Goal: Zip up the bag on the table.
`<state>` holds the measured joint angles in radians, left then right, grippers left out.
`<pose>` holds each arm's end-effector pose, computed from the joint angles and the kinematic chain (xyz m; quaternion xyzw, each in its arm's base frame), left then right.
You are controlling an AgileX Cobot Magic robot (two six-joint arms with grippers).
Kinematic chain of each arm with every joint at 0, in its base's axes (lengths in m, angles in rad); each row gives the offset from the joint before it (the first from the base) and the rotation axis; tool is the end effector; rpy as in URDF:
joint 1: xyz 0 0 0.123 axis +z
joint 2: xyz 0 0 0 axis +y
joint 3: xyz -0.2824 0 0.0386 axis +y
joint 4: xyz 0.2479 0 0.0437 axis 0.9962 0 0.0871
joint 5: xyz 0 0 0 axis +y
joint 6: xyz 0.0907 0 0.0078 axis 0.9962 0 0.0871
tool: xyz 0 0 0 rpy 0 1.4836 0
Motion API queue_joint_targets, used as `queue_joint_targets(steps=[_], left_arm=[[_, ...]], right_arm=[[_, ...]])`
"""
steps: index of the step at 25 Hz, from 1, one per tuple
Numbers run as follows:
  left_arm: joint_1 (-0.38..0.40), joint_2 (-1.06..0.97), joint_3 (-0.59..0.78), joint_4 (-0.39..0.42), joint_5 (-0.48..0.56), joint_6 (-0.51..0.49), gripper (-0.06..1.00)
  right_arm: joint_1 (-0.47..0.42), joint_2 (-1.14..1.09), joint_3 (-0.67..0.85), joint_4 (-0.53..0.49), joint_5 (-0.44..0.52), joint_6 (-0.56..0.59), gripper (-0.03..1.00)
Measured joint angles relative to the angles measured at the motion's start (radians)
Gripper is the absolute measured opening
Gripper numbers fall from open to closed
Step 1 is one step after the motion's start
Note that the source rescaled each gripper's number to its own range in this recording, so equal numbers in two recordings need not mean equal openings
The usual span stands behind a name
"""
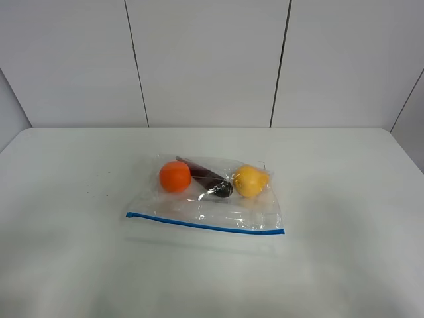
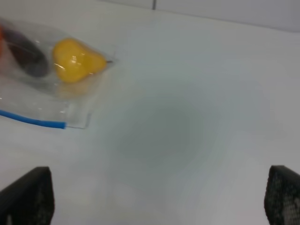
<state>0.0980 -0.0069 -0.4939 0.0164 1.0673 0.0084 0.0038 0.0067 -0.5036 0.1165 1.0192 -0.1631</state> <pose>-0.0056 0.0008 0.2749 -0.0386 0.8538 0.0358 0.5179 -0.0029 0.0090 0.2820 -0.0711 0.8386 0.0153 0.5398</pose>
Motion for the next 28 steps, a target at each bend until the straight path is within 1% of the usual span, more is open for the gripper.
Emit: queue_joint_targets(steps=[3, 11, 20, 28], left_arm=[[0.0, 0.0, 0.0, 0.0, 0.0, 0.0, 1.0], [0.0, 0.0, 0.0, 0.0, 0.0, 0.0, 1.0], [0.0, 0.0, 0.0, 0.0, 0.0, -0.001, 1.0], [0.0, 0.0, 0.0, 0.0, 0.0, -0.001, 1.0]], right_arm=[[0.0, 0.0, 0.003, -0.023, 0.0, 0.013, 1.0], [0.0, -0.01, 0.013, -0.066, 0.008, 0.093, 1.0], [0.0, -0.01, 0.013, -0.087, 0.008, 0.147, 1.0], [0.0, -0.01, 0.013, -0.091, 0.008, 0.163, 1.0]])
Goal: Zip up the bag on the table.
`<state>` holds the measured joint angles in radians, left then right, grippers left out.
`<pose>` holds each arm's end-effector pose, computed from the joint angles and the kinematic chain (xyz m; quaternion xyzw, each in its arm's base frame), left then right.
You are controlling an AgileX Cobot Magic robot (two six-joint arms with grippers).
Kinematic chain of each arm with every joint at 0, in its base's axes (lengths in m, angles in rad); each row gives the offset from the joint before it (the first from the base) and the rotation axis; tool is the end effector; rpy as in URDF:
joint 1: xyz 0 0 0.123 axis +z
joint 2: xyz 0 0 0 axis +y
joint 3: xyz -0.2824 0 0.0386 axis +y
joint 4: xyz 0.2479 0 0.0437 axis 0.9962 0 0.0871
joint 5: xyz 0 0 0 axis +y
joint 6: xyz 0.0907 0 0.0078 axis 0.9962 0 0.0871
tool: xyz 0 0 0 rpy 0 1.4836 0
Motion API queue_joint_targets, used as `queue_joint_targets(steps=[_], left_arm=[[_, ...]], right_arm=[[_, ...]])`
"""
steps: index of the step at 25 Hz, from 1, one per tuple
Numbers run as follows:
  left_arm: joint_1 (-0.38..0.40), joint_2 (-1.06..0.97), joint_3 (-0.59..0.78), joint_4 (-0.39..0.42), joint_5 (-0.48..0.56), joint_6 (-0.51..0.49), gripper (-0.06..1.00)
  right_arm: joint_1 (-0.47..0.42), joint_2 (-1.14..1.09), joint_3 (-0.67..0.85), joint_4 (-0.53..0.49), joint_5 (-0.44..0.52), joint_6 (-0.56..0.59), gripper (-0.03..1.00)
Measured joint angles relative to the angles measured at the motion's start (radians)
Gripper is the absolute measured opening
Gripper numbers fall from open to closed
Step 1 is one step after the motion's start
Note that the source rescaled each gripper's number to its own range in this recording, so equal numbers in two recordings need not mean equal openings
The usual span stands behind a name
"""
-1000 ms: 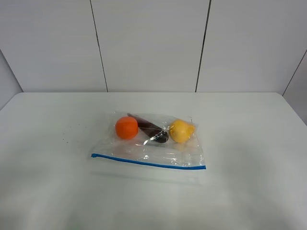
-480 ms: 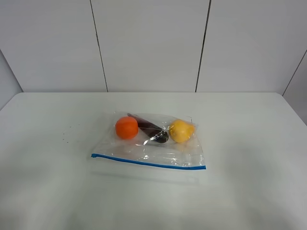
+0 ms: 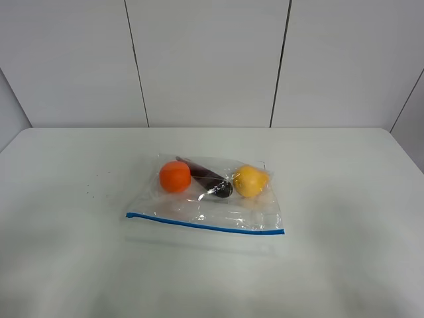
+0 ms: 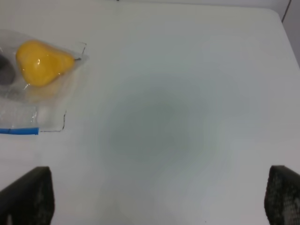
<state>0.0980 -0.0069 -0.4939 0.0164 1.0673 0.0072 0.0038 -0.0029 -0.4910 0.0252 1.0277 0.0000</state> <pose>-0.0056 0.0008 0.2749 -0.0391 0.8538 0.0355 0.5179 -0.0029 0.0020 0.2774 -0.0018 0.8461 0.0136 0.5329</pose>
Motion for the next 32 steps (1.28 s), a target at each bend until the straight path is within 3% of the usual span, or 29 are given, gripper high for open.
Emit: queue_joint_targets(steps=[32], left_arm=[[0.0, 0.0, 0.0, 0.0, 0.0, 0.0, 1.0]], right_arm=[[0.0, 0.0, 0.0, -0.007, 0.0, 0.012, 1.0]])
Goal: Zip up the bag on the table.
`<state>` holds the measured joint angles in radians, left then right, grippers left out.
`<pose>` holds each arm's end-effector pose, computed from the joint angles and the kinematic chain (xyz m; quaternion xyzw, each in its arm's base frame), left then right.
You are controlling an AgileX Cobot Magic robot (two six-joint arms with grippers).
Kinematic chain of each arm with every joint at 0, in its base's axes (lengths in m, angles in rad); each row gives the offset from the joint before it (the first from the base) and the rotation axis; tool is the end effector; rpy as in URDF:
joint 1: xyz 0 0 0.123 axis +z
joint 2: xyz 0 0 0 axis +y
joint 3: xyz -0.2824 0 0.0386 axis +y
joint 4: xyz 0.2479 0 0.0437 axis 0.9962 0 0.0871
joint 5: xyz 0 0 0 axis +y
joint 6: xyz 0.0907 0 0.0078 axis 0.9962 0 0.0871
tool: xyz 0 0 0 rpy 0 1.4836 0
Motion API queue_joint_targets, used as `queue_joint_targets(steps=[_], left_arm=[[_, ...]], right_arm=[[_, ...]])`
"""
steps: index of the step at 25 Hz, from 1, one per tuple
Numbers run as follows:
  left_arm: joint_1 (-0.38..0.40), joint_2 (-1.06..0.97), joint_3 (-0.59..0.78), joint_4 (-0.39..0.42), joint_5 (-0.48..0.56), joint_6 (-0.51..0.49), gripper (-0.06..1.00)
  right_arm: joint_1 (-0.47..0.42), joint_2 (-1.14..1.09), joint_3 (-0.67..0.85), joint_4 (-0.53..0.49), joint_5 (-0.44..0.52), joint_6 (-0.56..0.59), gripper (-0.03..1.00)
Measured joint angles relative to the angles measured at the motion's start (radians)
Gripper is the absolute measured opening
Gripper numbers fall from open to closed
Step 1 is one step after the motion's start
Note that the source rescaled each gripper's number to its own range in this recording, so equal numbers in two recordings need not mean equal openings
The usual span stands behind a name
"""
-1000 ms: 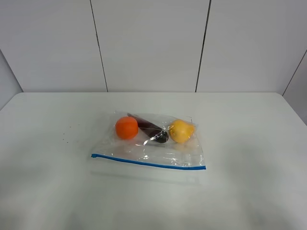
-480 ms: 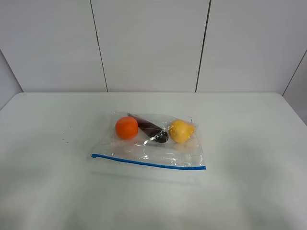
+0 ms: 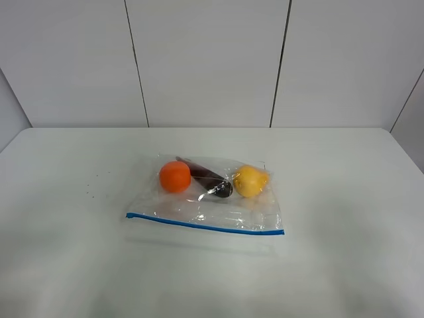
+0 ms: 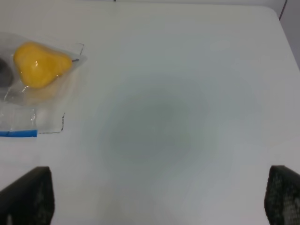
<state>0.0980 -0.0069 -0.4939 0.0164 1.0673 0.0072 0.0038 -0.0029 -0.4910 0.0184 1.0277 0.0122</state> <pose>-0.0056 0.0008 0.2749 -0.0391 0.8538 0.0355 0.5179 -0.0029 0.0014 0.2774 0.0034 0.8461 0.0135 0.5328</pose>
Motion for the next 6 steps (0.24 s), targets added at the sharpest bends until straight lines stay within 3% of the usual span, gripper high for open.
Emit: queue_joint_targets(steps=[6], left_arm=[[0.0, 0.0, 0.0, 0.0, 0.0, 0.0, 1.0]], right_arm=[[0.0, 0.0, 0.0, 0.0, 0.0, 0.0, 1.0]])
